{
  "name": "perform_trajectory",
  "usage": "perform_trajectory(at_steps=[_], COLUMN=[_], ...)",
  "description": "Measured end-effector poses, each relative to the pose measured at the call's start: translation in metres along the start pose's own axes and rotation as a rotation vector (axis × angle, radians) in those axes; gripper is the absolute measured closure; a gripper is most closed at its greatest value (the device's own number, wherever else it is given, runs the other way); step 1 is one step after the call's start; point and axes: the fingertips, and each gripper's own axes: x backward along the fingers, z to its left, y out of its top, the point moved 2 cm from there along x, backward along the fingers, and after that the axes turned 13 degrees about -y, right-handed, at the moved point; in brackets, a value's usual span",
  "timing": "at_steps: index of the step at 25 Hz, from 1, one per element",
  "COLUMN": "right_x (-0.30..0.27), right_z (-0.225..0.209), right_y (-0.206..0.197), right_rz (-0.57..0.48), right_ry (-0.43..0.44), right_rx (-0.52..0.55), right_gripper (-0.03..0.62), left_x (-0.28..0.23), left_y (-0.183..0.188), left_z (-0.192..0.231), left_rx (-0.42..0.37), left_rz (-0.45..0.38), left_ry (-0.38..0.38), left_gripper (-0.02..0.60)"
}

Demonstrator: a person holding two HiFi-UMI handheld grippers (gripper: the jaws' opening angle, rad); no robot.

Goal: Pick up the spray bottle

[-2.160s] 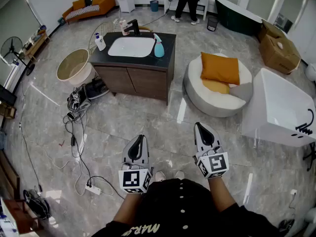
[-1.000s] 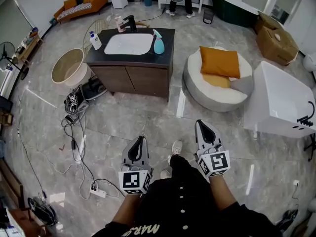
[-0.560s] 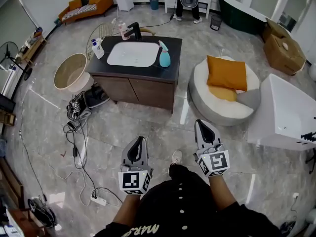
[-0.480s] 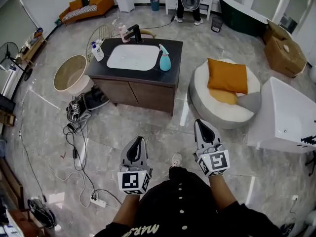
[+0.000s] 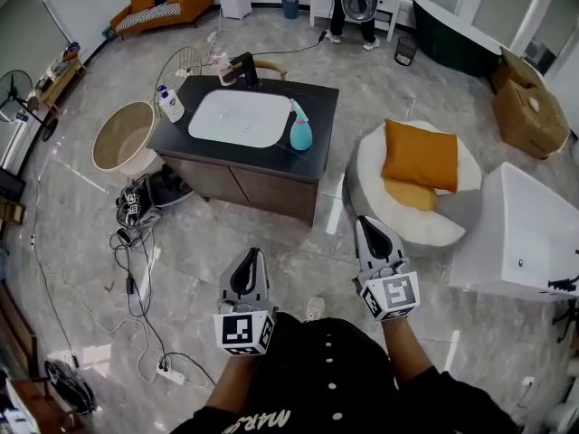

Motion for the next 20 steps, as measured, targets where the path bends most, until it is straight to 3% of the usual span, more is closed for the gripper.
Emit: perform_trajectory(at_steps=[11, 20], right_x=[-0.065, -0.158], right_z=[-0.012, -0.02], right_y=[-0.011, -0.011], right_rz=[0.026, 0.034], right_ry=[0.015, -0.009], right_rx=[-0.004, 0.007], right_gripper=[0.599, 0.599], left_x=[-0.059, -0.142], left_y=[-0.003, 0.016], left_z=[0.03, 0.09], left_rx=[0.015, 0.007], left_rz=[0.024, 0.015], left_ry=[-0.002, -0.034], left_gripper=[0.552, 0.552])
